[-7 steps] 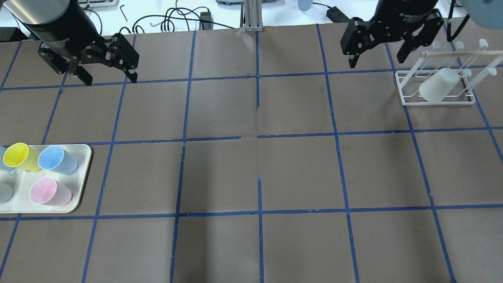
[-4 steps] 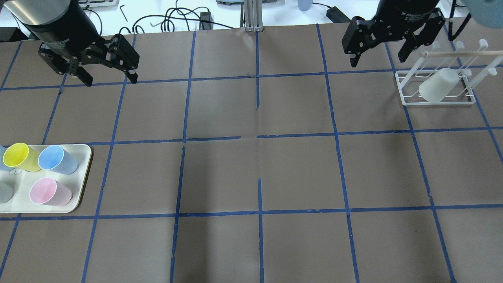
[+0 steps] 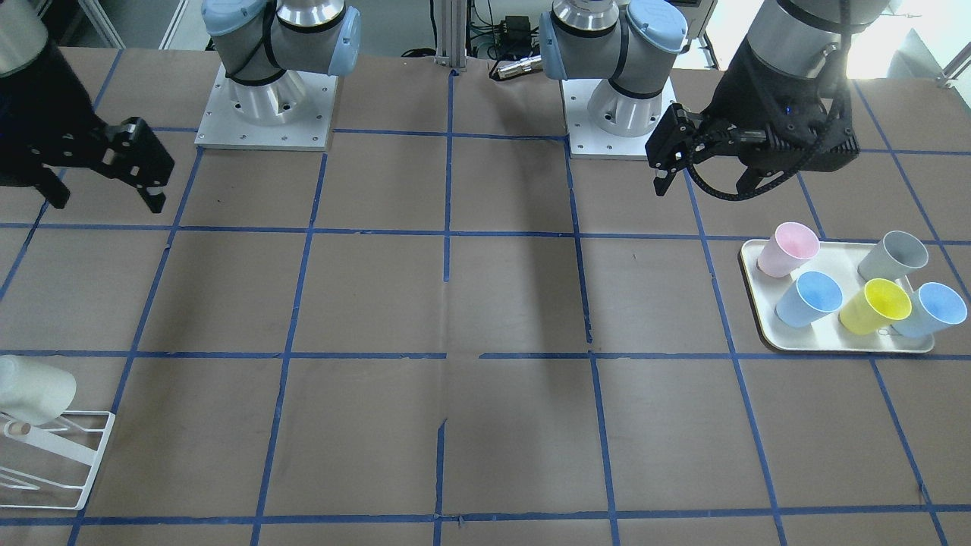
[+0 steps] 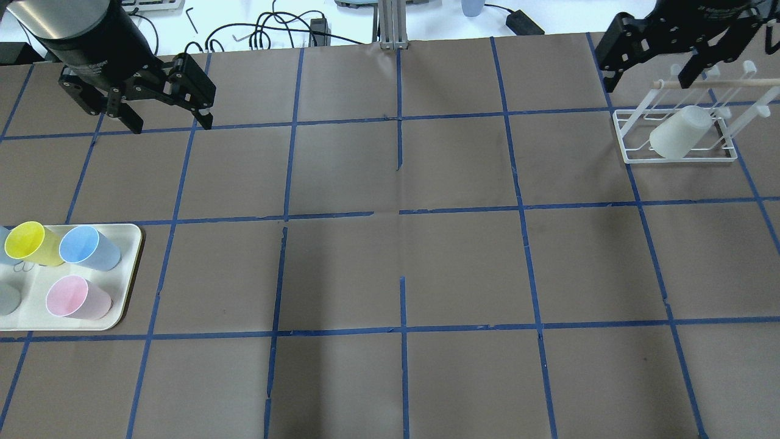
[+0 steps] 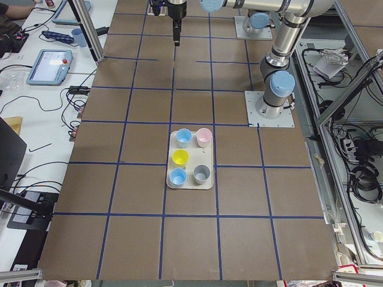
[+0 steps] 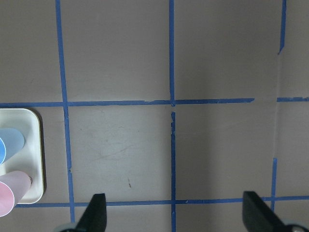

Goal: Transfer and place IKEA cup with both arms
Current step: 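Move the right gripper over the white cup hanging on the wire rack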

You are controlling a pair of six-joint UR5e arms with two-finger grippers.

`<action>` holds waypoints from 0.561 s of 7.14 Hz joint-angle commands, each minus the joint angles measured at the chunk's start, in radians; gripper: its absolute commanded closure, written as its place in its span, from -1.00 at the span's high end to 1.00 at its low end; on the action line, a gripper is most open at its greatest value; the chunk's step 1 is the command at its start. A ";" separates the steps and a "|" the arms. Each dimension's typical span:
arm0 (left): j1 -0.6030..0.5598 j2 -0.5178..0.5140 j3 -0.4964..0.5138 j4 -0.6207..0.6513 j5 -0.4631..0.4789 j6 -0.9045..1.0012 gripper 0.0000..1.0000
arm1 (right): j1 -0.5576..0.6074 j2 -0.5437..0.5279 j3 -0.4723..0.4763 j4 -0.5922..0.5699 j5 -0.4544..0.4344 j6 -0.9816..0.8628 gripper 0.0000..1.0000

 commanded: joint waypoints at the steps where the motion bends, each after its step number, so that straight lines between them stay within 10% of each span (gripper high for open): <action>1: 0.001 0.004 -0.005 0.002 0.001 0.000 1.00 | -0.158 0.004 0.001 -0.005 0.009 -0.174 1.00; 4: 0.001 0.005 -0.006 0.002 -0.002 0.000 1.00 | -0.264 0.090 -0.016 -0.076 0.064 -0.245 1.00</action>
